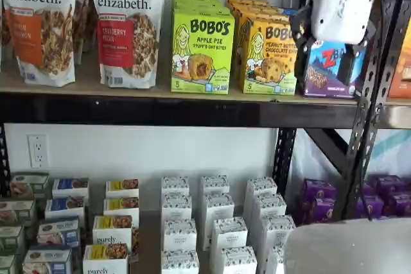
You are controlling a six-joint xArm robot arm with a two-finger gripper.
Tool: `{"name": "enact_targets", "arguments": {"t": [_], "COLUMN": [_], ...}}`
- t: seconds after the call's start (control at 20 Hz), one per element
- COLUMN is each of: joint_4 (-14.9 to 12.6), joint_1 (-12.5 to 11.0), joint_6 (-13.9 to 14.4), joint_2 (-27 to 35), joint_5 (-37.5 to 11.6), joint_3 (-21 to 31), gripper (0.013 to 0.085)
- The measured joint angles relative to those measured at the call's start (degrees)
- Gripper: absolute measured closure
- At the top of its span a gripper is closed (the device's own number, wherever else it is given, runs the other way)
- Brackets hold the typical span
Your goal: Pick the green box on the top shelf, the fourth from the left
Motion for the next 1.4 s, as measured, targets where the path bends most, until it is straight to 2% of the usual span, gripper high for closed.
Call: {"name": "enact_targets", "arguments": {"t": [0.15,0.6,1.05,1.25,1.4], "joint_4": [1.4,1.8,3.1,2.9,2.2], "joint_1": [-1.4,-0.6,0.5,2.4,4.8], "joint_6": [-0.9,-0.2,1.1,2.7,4.7], "joint_2": [-2.9,-2.7,-1.7,0.1,1.8], "joint_5": [-4.8,-5.9,-9.9,-11.9,-14.1], "joint_3": [2.5,2.9,3.0,1.7,0.2], "gripper": [0.0130,0.0130,0.0130,0.0130,0.0130]}}
